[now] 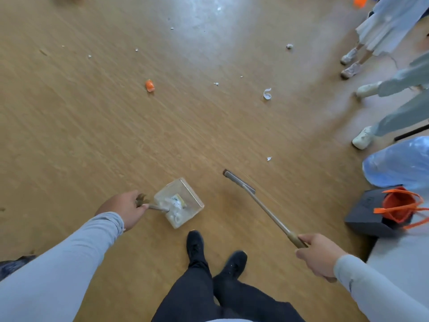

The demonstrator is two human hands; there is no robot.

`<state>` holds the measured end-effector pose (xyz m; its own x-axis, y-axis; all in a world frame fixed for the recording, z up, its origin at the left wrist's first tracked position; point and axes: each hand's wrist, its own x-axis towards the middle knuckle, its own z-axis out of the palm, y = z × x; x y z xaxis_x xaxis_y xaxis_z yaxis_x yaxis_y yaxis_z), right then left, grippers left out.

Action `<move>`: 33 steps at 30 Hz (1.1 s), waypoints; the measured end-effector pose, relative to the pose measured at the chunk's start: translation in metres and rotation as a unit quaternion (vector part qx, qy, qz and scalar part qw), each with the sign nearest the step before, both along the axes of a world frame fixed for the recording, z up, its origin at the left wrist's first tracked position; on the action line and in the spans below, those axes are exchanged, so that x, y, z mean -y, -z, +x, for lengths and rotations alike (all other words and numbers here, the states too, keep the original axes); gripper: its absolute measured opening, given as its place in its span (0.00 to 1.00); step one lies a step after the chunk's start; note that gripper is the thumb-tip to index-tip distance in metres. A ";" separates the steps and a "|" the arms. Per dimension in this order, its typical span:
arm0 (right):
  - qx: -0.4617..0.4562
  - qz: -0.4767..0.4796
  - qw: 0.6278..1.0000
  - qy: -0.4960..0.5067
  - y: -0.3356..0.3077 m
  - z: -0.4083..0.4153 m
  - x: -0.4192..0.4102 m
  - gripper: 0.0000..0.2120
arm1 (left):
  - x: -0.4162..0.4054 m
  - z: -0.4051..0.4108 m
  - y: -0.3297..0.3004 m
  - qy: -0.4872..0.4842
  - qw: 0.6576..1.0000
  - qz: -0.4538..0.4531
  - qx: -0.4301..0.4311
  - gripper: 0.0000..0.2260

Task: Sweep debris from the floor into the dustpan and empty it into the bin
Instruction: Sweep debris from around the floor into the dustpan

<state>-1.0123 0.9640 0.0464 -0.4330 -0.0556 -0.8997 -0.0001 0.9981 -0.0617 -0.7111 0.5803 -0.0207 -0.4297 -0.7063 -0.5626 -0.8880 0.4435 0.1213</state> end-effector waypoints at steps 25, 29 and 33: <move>0.156 -0.022 0.959 0.236 -0.023 0.122 -0.017 0.25 | 0.005 -0.011 0.033 0.210 0.977 0.013 0.039 0.11; 0.084 -0.013 0.973 0.214 -0.020 0.142 -0.004 0.28 | 0.009 -0.010 0.034 0.226 0.974 0.011 0.030 0.10; 0.028 0.018 0.992 0.121 0.025 0.167 0.043 0.26 | 0.011 -0.014 0.035 0.218 0.975 0.020 0.028 0.08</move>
